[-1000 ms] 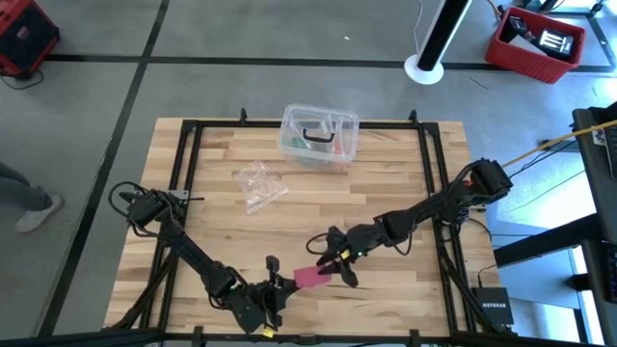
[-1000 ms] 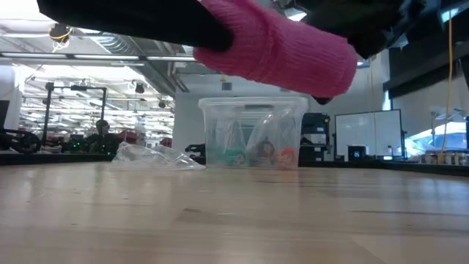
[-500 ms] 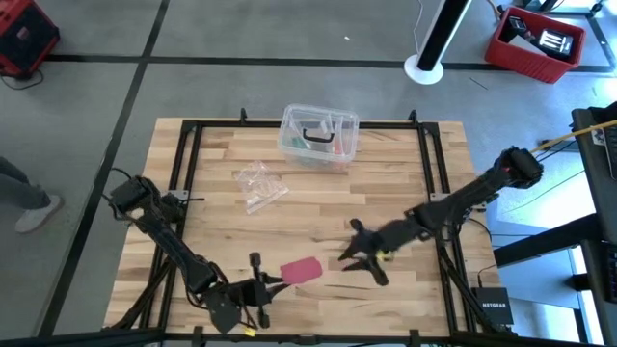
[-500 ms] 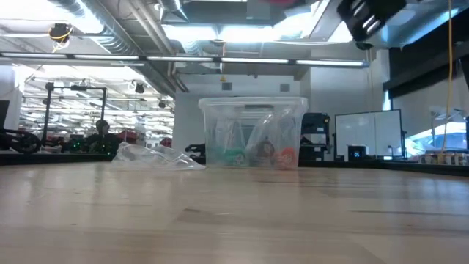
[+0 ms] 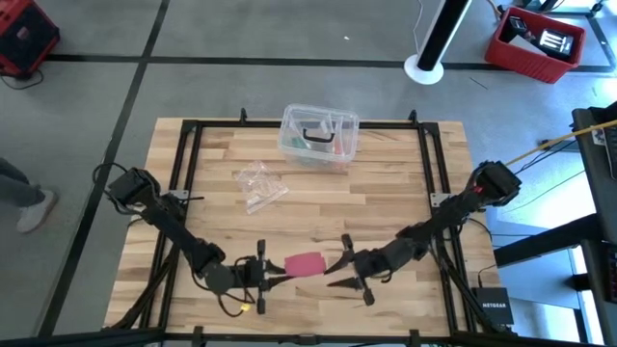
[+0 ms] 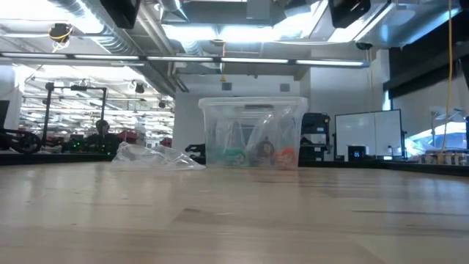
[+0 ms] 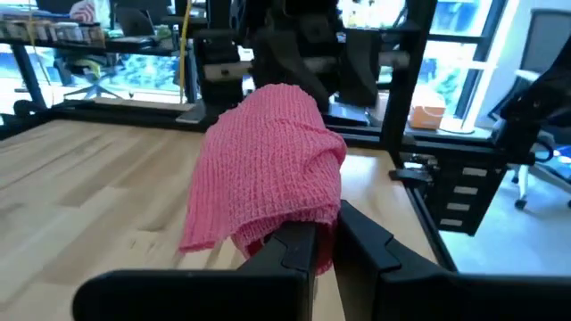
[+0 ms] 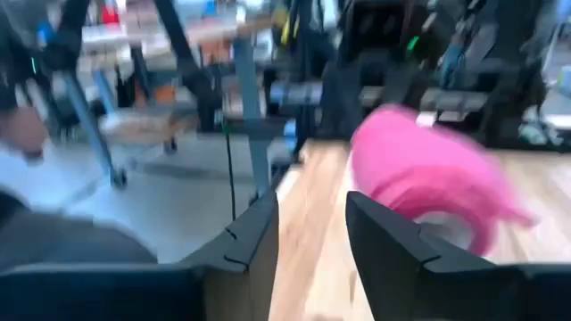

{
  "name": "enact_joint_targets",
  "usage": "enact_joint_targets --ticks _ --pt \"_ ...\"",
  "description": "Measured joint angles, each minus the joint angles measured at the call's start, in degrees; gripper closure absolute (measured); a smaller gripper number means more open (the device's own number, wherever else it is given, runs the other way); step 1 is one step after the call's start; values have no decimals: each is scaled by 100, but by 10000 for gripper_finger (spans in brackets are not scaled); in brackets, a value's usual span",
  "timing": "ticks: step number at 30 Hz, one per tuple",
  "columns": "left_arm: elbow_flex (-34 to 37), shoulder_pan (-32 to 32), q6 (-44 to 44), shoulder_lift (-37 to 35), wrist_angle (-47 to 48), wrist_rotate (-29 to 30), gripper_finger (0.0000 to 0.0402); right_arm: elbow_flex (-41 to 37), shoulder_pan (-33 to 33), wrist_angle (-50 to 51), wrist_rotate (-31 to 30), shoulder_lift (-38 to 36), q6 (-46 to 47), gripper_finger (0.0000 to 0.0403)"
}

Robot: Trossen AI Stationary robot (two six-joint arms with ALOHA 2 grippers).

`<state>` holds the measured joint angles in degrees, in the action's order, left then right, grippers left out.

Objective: Roll bandage
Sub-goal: Roll the pink bandage

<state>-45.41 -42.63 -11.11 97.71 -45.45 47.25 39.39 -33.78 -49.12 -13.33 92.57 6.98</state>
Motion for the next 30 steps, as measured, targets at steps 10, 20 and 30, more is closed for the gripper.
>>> enact_joint_targets --ticks 10,20,30 --pt "-2 -67 -40 0 -19 -123 384 204 0 1315 245 -301 151 267" --pt "-4 -88 -33 -2 -65 -128 384 204 0 1338 62 -509 139 189" --pt "-4 -30 -12 -1 -166 -149 384 202 2 1013 -71 -357 51 180"
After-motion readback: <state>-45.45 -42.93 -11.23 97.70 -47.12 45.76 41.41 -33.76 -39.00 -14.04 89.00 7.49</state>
